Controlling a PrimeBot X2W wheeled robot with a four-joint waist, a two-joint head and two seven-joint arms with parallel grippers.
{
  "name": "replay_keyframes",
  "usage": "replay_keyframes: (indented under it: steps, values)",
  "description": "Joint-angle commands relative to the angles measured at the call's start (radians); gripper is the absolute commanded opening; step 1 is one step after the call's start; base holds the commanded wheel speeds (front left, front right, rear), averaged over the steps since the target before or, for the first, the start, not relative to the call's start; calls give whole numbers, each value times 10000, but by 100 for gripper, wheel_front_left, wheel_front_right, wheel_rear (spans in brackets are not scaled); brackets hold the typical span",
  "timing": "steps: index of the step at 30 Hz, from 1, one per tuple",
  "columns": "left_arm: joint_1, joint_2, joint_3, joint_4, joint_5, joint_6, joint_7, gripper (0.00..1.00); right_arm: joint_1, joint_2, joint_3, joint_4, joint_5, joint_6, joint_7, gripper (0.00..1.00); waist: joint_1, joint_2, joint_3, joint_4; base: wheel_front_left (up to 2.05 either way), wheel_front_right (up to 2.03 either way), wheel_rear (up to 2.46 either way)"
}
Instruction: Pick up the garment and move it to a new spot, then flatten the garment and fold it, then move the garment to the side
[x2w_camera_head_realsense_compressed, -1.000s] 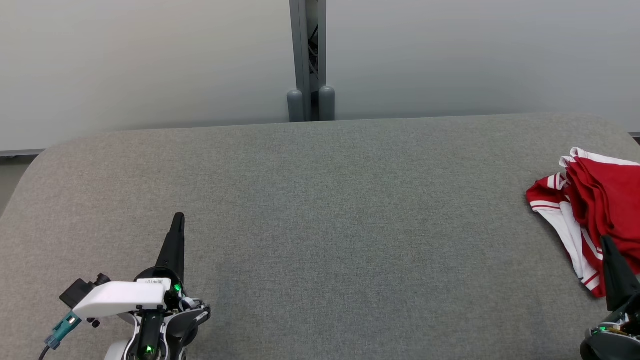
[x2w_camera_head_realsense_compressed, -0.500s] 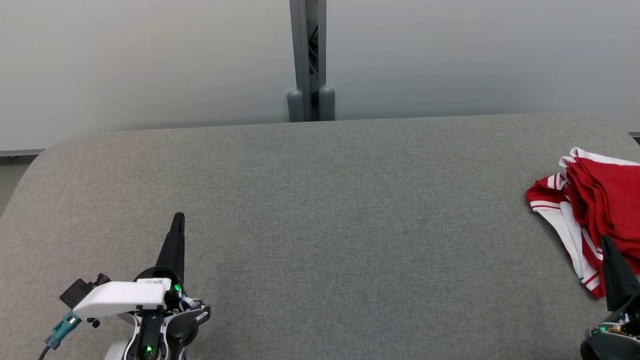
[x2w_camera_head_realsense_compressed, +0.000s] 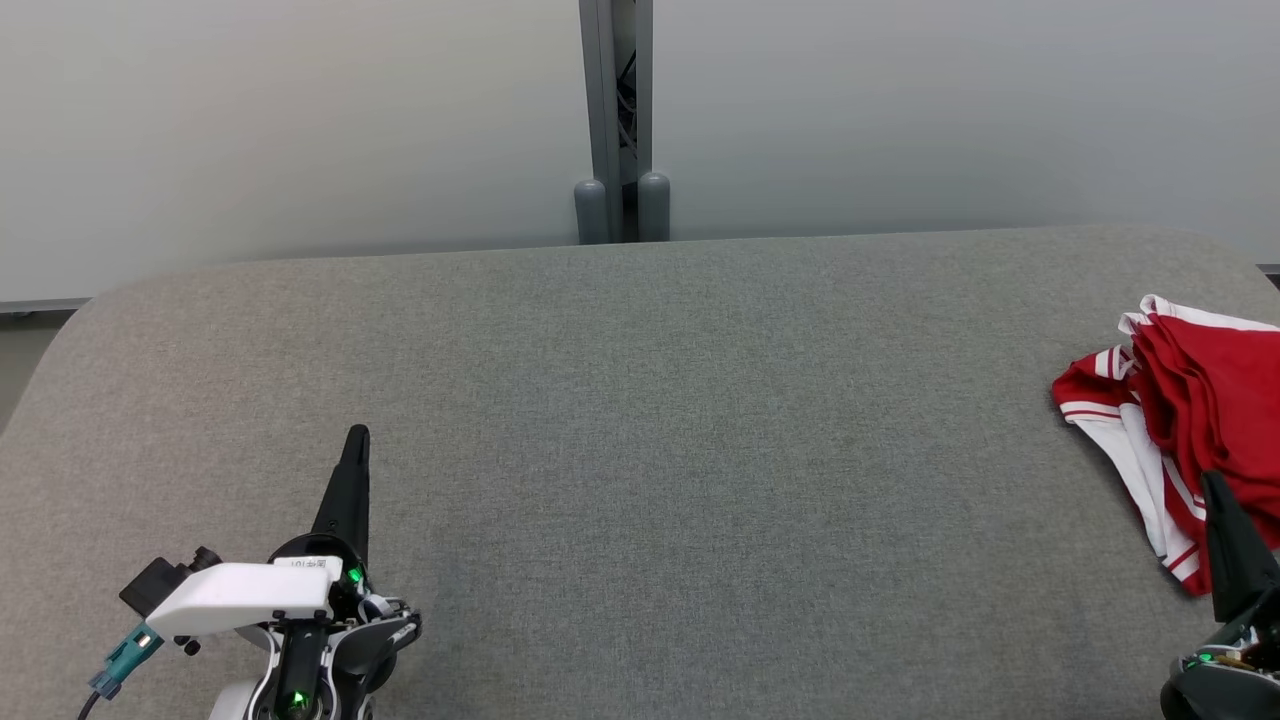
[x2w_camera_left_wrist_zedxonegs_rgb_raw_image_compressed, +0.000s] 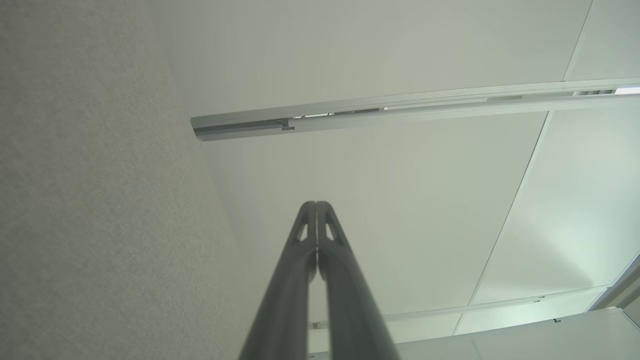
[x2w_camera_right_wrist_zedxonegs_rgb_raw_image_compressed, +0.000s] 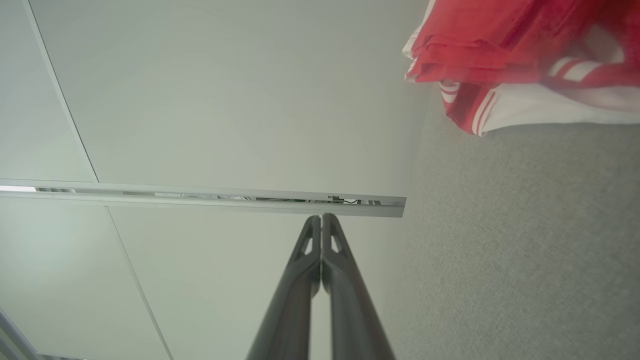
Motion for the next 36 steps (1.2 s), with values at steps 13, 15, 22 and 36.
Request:
replay_keyframes:
  steps: [13, 15, 22, 36]
  values:
    - [-78, 60, 10, -11, -60, -63, -18, 0, -65, -88, -17, -39, 66, 0, 32, 0, -1, 0, 0, 0, 0, 0, 0]
    - [-78, 60, 10, -13, -60, -63, -18, 0, -65, -88, -14, -39, 66, 0, 32, 0, -1, 0, 0, 0, 0, 0, 0]
    - [-78, 60, 8, -13, -61, -63, -19, 0, -65, -89, -17, -39, 66, 0, 32, 0, -1, 0, 0, 0, 0, 0, 0]
    - [-78, 60, 7, -13, -62, -63, -21, 0, -65, -89, -16, -39, 66, 0, 31, 0, -1, 0, 0, 0, 0, 0, 0]
